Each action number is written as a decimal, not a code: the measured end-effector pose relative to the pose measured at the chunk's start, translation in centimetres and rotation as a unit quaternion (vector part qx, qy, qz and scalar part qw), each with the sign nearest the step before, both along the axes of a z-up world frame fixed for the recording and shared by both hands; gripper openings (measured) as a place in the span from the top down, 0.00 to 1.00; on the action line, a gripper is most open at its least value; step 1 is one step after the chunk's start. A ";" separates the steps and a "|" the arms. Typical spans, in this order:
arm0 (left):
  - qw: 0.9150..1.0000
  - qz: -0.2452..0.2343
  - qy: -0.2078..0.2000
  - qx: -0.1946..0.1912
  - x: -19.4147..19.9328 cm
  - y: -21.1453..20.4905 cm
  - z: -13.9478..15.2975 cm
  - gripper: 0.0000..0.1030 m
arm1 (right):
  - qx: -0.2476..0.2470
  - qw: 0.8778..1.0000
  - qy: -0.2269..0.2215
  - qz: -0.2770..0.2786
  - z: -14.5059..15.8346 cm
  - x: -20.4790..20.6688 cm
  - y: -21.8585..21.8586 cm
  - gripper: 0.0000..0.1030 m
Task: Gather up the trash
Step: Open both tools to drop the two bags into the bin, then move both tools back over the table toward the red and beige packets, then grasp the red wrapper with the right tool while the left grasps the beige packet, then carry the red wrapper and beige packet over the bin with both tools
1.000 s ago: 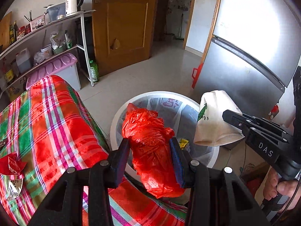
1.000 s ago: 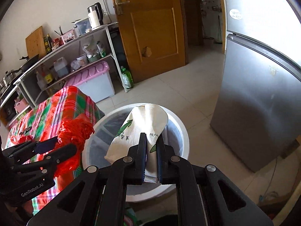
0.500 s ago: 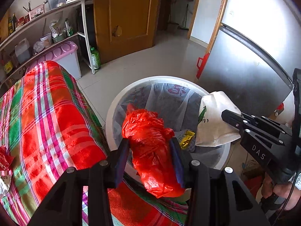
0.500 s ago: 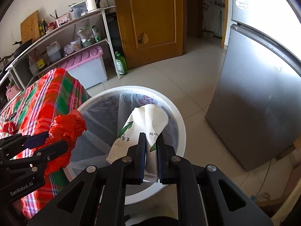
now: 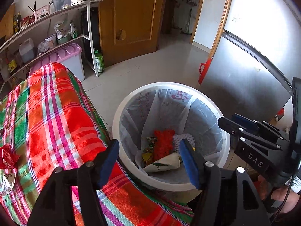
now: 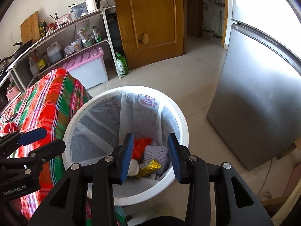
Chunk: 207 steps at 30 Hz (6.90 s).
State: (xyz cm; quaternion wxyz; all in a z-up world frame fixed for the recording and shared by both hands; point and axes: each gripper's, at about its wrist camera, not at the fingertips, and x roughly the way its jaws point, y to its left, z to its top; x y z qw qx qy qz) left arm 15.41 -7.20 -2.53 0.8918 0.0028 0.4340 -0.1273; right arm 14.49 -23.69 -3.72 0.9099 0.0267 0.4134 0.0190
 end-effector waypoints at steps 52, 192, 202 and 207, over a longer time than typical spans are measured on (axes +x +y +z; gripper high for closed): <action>0.967 0.252 -0.043 0.004 -11.4 26.4 1.0 0.22 | 0.040 0.978 -0.033 0.201 3.3 -1.9 20.4 0.51; 0.989 0.111 -0.101 -0.017 -7.3 17.8 5.9 0.90 | 0.023 0.973 -0.063 0.222 5.2 -2.3 18.5 0.80; 0.994 0.045 -0.095 -0.027 -4.8 11.0 6.0 0.90 | 0.012 0.985 -0.065 0.159 5.7 -2.6 12.1 0.80; 0.996 0.011 -0.078 -0.033 -3.5 7.2 5.2 0.90 | -0.001 0.990 -0.059 0.128 5.4 -2.7 8.7 0.80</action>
